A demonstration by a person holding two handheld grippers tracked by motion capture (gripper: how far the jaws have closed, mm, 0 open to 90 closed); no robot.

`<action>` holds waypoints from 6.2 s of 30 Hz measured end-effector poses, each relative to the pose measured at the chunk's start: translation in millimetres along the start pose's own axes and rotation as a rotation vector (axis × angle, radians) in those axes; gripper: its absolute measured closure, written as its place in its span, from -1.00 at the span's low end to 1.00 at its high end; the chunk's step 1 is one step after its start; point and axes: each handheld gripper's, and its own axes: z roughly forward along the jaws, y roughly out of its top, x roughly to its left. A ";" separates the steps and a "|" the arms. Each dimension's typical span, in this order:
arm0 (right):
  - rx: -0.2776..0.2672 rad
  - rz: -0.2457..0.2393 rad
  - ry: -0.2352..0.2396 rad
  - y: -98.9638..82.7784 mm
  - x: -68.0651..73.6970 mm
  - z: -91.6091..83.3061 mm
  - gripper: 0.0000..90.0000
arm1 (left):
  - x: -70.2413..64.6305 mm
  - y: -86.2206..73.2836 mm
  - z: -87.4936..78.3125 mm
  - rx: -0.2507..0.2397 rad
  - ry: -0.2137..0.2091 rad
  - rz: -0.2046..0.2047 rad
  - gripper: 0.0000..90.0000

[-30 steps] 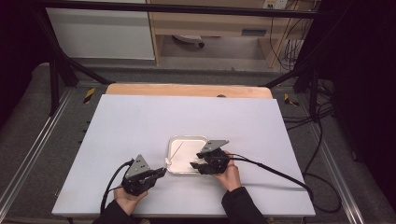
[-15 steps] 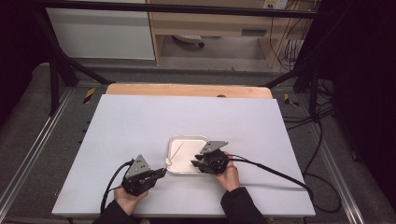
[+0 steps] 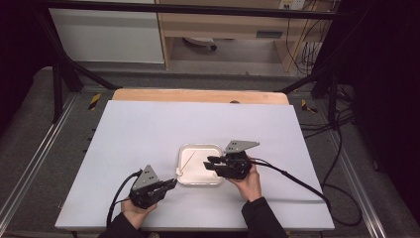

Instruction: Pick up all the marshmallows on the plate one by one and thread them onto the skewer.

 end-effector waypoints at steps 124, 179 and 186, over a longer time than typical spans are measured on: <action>-0.155 0.228 0.286 -3.0 11.5 17.0 0.82 | -17.7 1.5 14.9 0.085 -0.010 0.096 0.97; -0.101 0.047 0.051 1.4 6.0 -2.6 -0.60 | -6.3 0.8 4.8 -0.006 0.019 0.037 0.97; 0.000 -0.022 -0.038 -2.4 -2.5 -7.4 -0.48 | 0.2 -1.2 4.7 -0.014 0.014 0.035 0.96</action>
